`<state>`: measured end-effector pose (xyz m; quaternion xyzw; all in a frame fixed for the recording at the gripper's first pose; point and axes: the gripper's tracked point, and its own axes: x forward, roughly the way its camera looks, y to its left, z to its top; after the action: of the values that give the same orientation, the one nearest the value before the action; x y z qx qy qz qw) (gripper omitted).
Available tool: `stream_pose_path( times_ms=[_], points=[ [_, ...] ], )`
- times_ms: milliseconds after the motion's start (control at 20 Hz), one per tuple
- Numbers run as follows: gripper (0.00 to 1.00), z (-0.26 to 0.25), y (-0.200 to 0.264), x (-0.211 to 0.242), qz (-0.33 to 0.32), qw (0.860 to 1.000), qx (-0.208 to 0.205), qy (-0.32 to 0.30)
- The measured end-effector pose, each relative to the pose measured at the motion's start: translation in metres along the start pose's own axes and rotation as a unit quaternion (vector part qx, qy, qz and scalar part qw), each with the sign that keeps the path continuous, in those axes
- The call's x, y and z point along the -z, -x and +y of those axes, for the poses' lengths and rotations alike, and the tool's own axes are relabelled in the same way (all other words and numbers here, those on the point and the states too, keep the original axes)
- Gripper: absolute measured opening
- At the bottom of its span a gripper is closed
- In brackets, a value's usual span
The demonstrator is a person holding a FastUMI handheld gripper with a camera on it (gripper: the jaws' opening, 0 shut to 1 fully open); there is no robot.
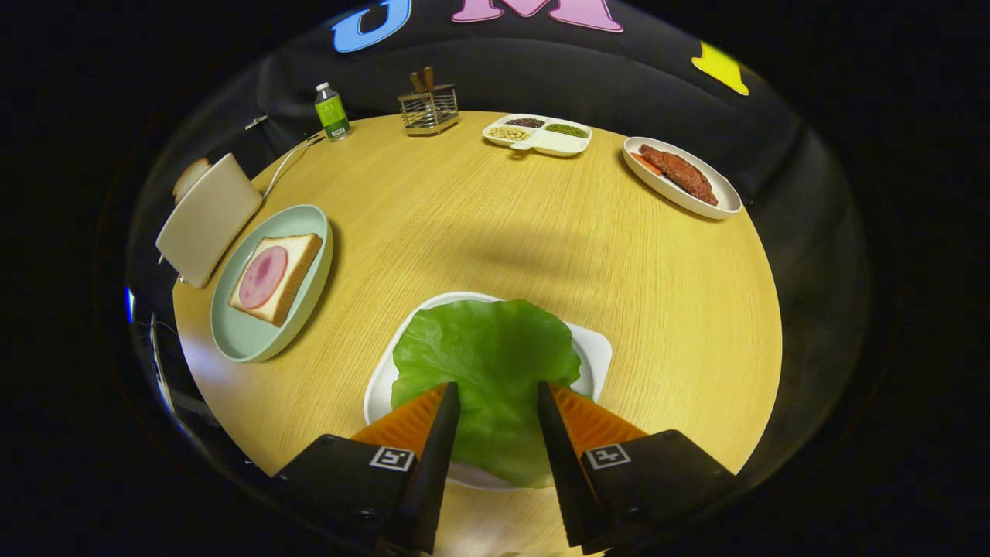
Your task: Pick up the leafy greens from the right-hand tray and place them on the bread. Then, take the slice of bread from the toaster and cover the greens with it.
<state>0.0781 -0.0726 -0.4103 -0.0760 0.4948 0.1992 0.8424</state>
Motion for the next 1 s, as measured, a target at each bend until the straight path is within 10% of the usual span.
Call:
stream_pose_path(
  times_ms=[200, 450, 1000],
  points=[
    [0.52, 0.006, -0.001, 0.0, 0.016, 1.0, -0.003, -0.008],
    [0.08, 0.006, 0.002, 0.001, 0.023, 1.0, 0.002, -0.018],
    [0.06, 0.031, 0.067, -0.04, -0.022, 0.993, 0.016, -0.112]
  ],
)
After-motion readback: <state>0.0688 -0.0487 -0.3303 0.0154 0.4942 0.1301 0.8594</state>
